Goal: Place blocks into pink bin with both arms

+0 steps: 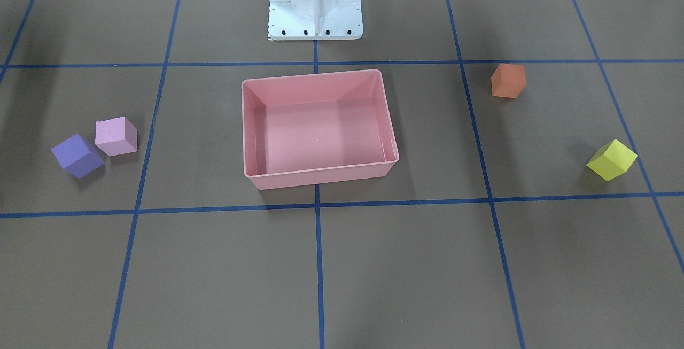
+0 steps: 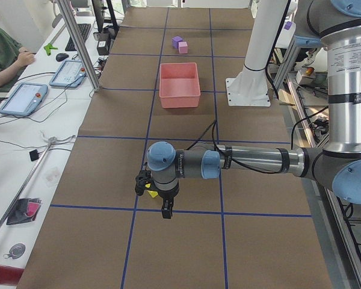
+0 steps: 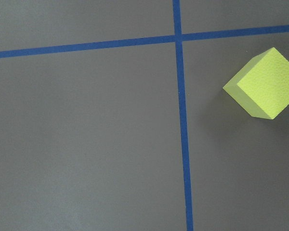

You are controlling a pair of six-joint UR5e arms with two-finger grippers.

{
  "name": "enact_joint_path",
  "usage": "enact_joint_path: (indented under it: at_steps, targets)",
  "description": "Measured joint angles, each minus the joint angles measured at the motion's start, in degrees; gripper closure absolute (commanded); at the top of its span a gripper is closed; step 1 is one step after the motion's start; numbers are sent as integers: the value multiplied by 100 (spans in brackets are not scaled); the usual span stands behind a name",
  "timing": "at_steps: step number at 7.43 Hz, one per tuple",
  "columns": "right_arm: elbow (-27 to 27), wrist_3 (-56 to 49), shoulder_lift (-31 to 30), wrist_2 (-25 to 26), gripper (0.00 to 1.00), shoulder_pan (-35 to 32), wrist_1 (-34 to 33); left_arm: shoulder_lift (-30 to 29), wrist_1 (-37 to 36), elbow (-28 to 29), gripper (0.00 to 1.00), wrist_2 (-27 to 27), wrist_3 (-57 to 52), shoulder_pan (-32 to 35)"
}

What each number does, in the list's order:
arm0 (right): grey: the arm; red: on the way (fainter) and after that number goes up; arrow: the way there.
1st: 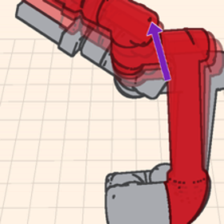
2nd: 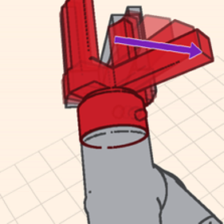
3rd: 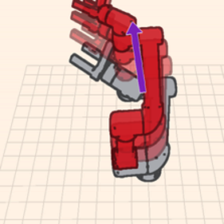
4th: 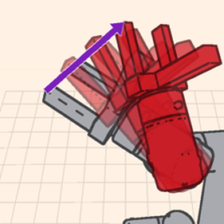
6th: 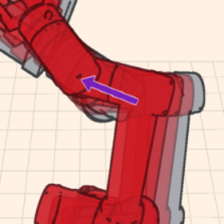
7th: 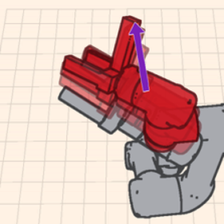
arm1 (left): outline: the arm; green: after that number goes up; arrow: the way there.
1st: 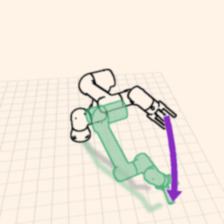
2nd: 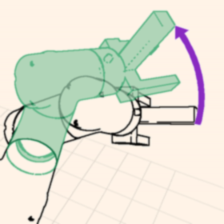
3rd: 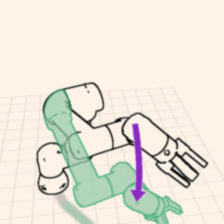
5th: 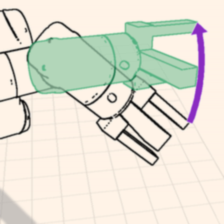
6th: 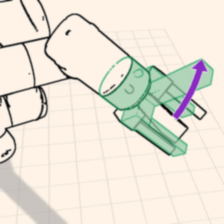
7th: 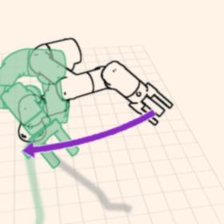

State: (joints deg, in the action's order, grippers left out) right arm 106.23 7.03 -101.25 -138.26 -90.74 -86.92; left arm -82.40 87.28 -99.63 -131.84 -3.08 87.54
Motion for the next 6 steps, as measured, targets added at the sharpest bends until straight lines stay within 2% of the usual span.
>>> enact_joint_path:
  at_steps: [3,6]
  targets:
    - [-14,0,0,15,0,3,-3,-85,-2,-24,0,29,-1,0]
    - [-9,-2,4,10,0,1,17,-313,-2,-364,0,28,225,-21]
